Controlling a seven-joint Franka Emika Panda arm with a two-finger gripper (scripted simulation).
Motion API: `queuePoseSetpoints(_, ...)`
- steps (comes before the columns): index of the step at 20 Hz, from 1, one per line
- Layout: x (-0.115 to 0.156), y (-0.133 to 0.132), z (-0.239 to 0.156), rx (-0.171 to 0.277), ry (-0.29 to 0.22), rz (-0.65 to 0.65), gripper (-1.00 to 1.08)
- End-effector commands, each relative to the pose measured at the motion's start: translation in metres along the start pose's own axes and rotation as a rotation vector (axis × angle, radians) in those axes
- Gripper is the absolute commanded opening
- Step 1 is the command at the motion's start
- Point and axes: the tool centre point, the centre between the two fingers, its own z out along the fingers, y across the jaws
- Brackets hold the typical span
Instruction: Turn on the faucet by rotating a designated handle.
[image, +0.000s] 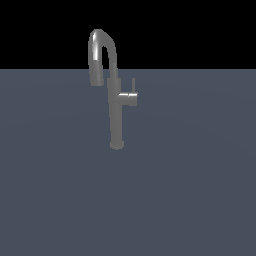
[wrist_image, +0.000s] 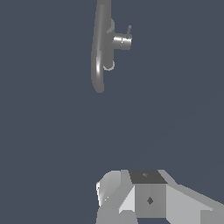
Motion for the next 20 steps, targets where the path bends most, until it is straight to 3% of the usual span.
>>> queuePoseSetpoints(1, 0.000, 0.000, 0.000, 0.000, 0.000, 0.000, -1.00)
queuePoseSetpoints(11, 0.013, -0.003, 0.001, 0.038, -0.035, 0.039, -1.00)
queuePoseSetpoints(20, 0.047, -0.008, 0.005, 0.140, -0.130, 0.143, -1.00)
